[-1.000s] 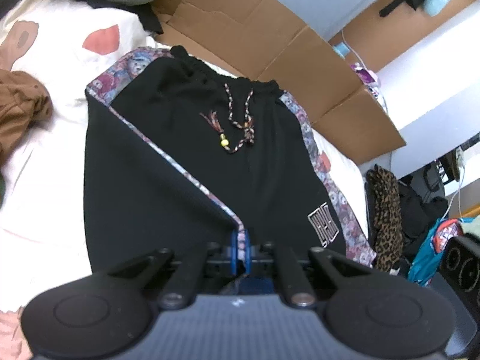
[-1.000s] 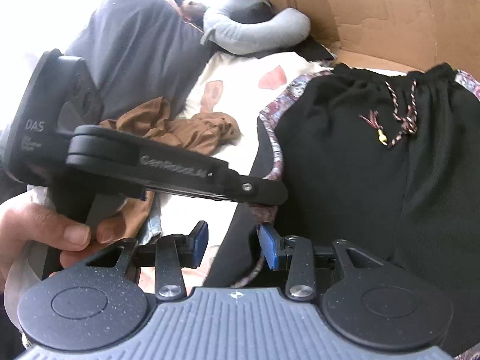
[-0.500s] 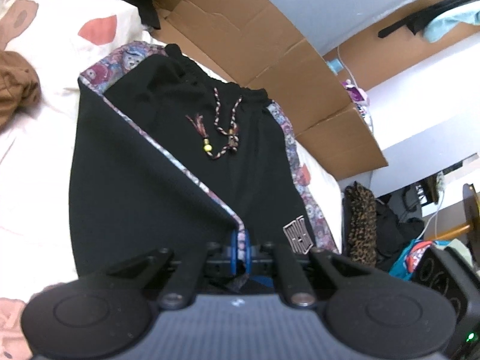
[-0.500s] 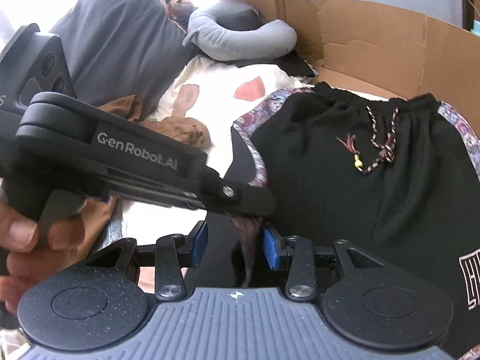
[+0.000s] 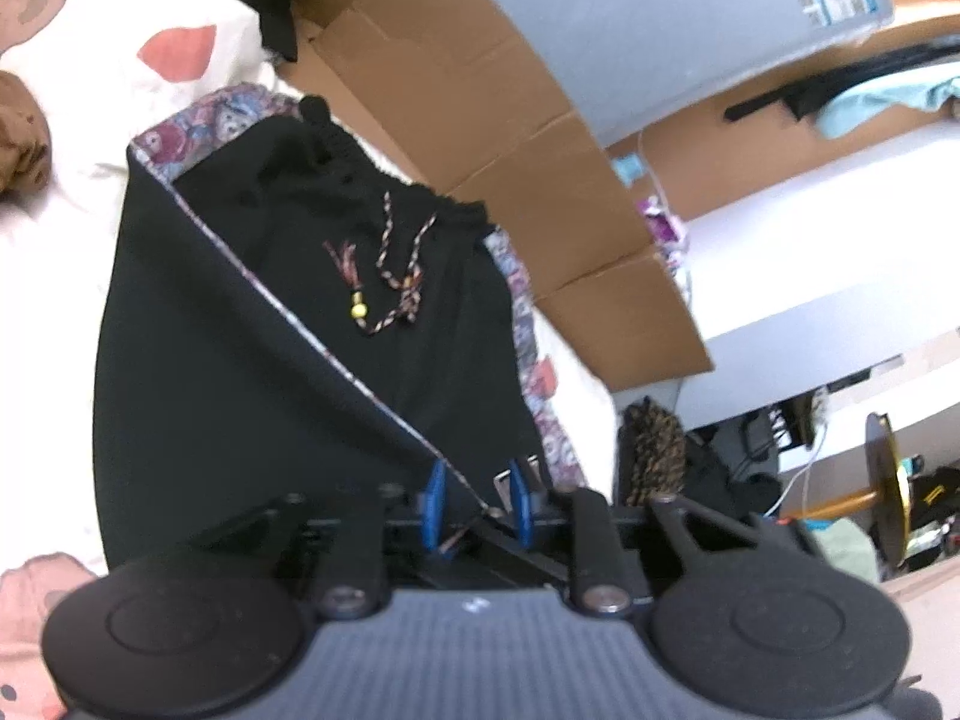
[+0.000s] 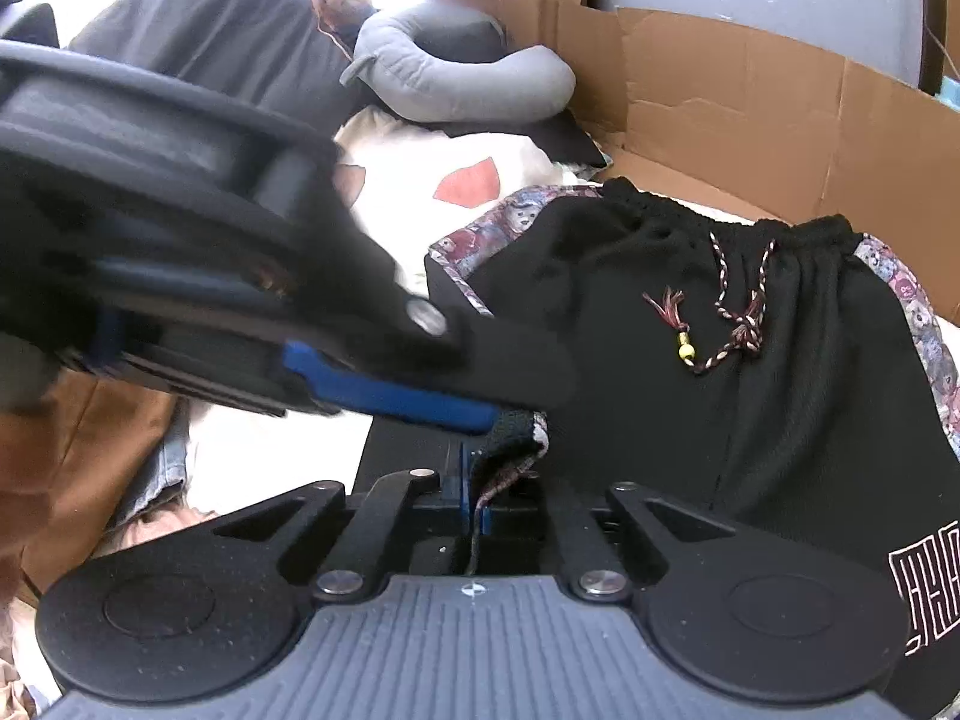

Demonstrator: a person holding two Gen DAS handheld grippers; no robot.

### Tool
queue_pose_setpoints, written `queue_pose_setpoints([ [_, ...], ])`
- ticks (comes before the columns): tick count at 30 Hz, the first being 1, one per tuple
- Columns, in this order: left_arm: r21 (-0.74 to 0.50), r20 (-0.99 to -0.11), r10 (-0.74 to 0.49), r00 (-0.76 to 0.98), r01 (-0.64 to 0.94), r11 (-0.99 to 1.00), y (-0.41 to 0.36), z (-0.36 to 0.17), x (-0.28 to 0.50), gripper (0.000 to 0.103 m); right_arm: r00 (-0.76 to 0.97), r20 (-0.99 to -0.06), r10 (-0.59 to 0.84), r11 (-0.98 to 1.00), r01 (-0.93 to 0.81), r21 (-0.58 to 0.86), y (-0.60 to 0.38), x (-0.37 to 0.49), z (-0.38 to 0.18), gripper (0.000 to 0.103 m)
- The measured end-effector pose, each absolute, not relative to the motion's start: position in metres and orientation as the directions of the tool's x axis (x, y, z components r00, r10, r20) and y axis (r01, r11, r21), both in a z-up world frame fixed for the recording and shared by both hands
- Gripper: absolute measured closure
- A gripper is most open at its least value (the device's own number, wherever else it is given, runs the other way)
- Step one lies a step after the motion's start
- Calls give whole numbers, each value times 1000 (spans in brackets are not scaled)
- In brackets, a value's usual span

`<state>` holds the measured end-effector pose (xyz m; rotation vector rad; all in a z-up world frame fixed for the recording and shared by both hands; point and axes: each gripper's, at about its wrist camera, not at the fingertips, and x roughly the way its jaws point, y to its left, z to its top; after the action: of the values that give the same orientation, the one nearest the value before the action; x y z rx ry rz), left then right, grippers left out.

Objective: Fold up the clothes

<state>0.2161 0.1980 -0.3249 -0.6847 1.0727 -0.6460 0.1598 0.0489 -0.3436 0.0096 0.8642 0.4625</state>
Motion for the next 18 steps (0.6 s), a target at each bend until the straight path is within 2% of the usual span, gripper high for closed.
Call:
queue_pose_setpoints([
  [2, -761, -556, -746, 366, 138, 634, 205, -320, 213, 78, 558, -727, 400, 899, -392, 194, 44, 162, -342, 101],
  [5, -723, -592, -701, 397, 123, 680, 213, -319, 208, 71, 551, -727, 409, 899, -378, 219, 33, 165, -339, 101],
  [11, -660, -673, -617, 409, 44, 750, 224, -340, 199, 70, 539, -732, 417, 894, -390, 222, 13, 170, -333, 102],
  [18, -610, -727, -563, 393, 6, 792, 224, -362, 193, 70, 523, -749, 407, 899, -376, 226, -15, 177, -317, 102],
])
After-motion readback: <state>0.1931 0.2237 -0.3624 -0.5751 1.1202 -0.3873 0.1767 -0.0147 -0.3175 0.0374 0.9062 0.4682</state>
